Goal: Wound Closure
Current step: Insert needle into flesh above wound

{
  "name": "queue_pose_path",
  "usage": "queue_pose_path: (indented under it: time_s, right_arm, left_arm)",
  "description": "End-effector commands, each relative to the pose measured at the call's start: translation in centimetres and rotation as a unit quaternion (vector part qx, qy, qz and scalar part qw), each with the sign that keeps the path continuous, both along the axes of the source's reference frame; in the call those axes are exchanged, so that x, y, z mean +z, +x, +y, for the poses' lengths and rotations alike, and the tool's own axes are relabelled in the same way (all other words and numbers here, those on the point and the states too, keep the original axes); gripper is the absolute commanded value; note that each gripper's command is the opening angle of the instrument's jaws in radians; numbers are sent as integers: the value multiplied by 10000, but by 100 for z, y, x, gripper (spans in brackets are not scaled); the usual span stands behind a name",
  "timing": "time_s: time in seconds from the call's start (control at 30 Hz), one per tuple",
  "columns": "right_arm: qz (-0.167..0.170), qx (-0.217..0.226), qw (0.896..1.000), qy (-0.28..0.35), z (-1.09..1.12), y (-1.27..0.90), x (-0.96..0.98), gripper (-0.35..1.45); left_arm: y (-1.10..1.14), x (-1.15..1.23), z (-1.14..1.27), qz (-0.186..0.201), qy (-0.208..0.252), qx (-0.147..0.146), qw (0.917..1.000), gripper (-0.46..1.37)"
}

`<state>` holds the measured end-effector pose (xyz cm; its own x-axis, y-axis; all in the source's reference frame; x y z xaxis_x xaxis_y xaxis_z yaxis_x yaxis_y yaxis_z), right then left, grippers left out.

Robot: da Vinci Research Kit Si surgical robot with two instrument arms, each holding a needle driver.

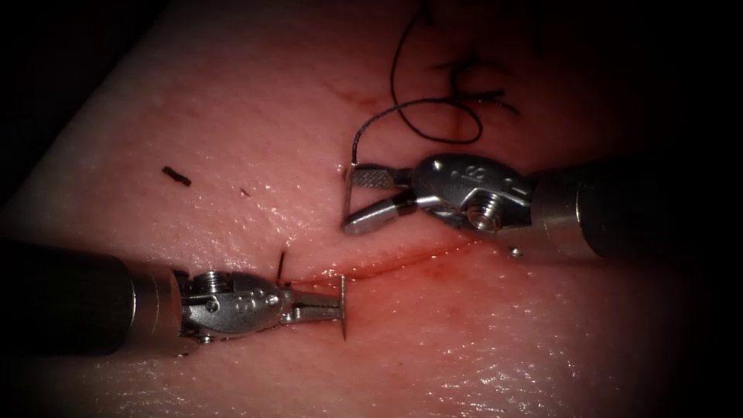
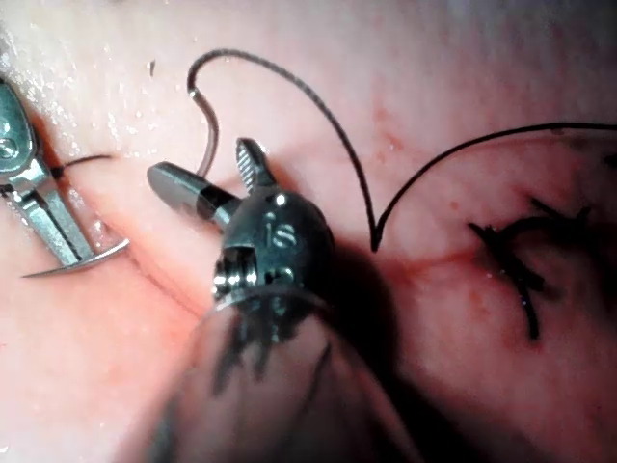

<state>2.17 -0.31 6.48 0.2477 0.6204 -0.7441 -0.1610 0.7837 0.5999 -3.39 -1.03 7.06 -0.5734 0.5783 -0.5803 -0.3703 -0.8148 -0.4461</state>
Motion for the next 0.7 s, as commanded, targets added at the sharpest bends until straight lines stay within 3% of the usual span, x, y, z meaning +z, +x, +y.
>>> queue_pose_path:
  time_s: [0.03,0.23,0.33,0.37,0.43,0.57,0.7]
  right_arm:
    - [45,35,10000,-4,3,0,-2,119]
    - [75,116,9999,-77,18,4,-11,112]
    - [135,207,9997,-78,21,7,-13,91]
    - [145,220,9996,-80,21,8,-13,61]
    - [149,234,9996,-31,19,8,-12,-32]
    - [137,343,9984,421,8,11,-10,-35]
    - [-212,156,9949,975,-10,13,-9,-35]
  left_arm:
    - [-1,1,0,-23,22,22,10000,-35]
    - [-1,1,1,-26,24,23,10000,-35]
    - [-1,1,1,-26,24,22,10000,-35]
    - [-1,1,1,-26,24,22,10000,-35]
    - [-1,1,1,-25,24,21,10000,-35]
    - [0,1,3,-32,27,25,10000,-35]
    - [1,2,5,-40,32,30,10000,-34]
